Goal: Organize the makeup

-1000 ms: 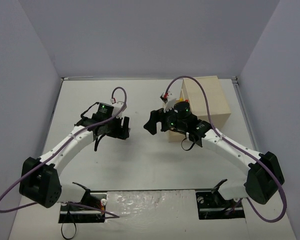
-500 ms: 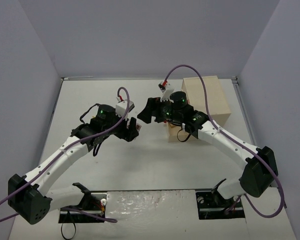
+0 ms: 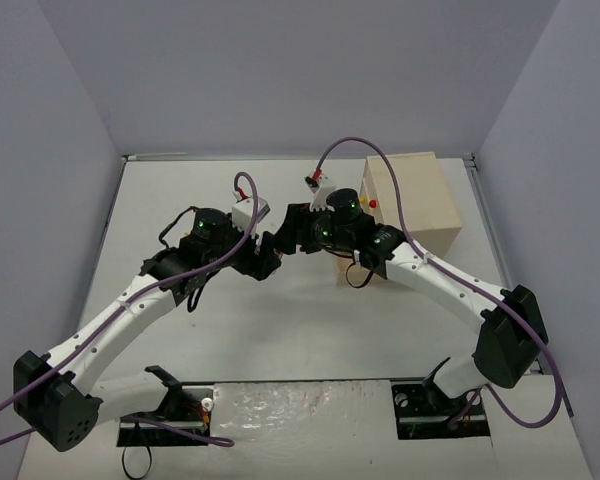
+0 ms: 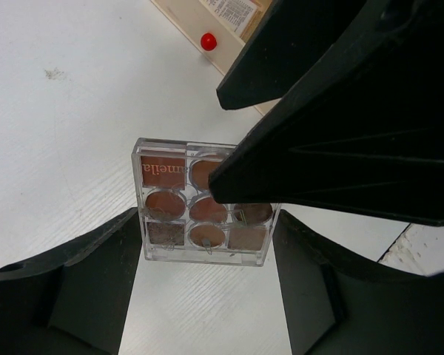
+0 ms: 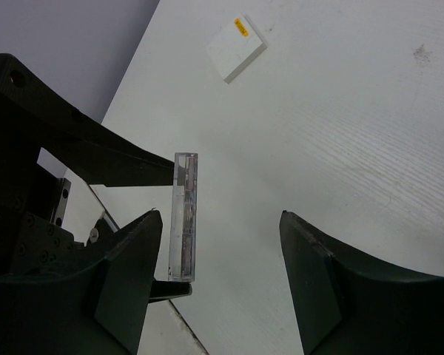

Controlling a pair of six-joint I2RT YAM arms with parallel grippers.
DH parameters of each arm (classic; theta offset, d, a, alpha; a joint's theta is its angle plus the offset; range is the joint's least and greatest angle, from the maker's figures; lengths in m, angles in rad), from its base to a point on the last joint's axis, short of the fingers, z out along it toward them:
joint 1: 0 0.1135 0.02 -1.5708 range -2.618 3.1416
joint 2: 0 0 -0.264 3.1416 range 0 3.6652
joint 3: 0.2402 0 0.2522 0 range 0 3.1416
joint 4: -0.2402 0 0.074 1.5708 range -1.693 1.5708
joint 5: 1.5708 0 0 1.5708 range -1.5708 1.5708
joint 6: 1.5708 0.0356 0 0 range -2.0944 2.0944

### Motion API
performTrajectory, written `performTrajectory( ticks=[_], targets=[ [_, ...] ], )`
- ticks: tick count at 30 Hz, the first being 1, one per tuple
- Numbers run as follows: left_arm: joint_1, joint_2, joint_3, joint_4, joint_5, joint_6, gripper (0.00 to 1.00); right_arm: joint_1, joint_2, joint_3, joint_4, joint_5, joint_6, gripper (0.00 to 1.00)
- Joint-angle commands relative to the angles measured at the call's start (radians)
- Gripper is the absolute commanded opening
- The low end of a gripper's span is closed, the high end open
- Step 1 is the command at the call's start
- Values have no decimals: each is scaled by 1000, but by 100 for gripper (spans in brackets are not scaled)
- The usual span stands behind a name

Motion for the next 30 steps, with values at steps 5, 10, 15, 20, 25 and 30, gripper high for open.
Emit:
performTrajectory(
  ticks=[5,10,15,20,25,30],
  targets=[
    [-6,21,71,120,20,20,32,18,1,36,52,-8,7,47],
    [-6,28,69,122,16,20,32,19,1,33,53,7,-2,16],
    [-5,44,67,109,1,6,37,20,1,35,32,38,-34,0],
    [-4,59,68,93,-40,-13,67,18,-13,46,-11,109,-88,0],
    [1,63,87,22,-142,-28,93,18,-47,53,-71,290,-196,0],
    [48,42,107,-87,-283,-38,97,13,-78,23,-100,552,-312,0]
  ],
)
